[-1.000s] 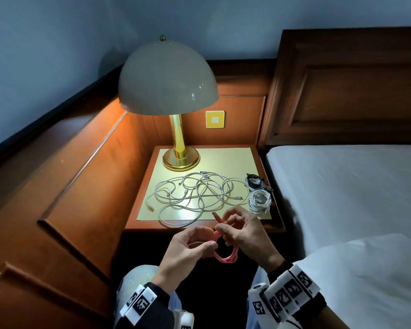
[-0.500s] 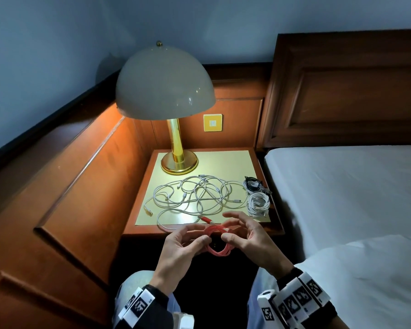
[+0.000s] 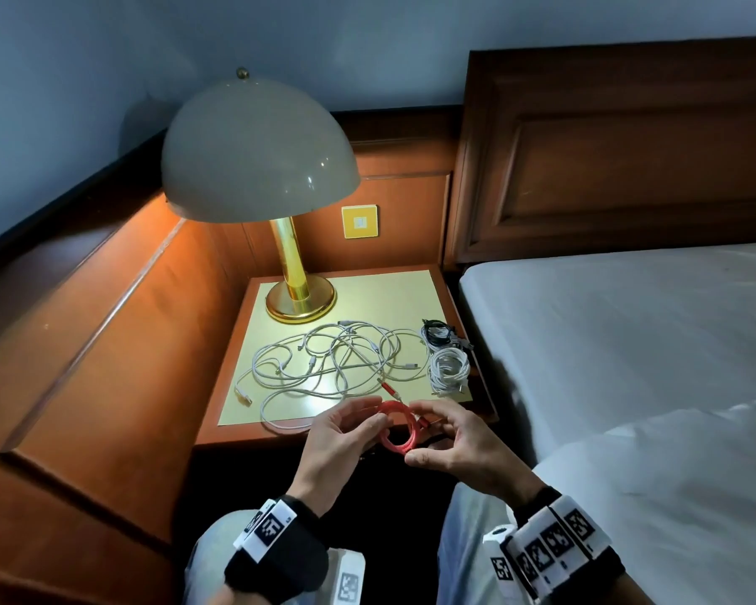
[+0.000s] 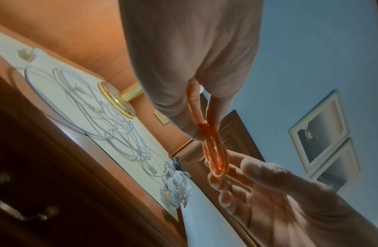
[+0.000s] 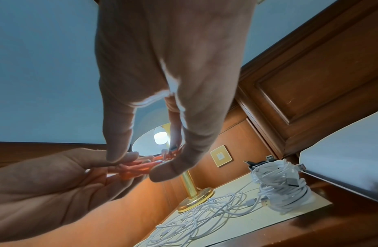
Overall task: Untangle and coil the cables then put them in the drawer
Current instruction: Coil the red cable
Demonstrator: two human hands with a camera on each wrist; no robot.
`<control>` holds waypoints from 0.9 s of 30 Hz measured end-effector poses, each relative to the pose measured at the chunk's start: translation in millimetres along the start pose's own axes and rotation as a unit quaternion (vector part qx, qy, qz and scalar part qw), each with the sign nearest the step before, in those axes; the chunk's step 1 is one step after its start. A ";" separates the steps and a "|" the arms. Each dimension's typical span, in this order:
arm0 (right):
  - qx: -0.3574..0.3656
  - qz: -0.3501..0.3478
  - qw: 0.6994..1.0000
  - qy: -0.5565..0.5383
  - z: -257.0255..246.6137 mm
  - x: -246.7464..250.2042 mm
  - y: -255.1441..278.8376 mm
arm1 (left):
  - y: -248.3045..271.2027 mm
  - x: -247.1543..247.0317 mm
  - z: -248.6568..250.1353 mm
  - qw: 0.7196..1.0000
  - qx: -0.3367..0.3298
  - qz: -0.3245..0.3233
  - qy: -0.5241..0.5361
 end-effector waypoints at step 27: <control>-0.042 0.071 0.968 0.238 74.8 99.6 -112.8 | -160.2 -71.9 -47.9 0.905 -0.062 -0.088 -0.412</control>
Point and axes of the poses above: each hand's wrist, its own y-axis away from the middle knuckle, its own x-axis out of the back of the hand, z = x × y, the point moved 1 cm from there along -y, towards the middle knuckle, and after that the axes turned 10 degrees about y, right-handed, at the moved point
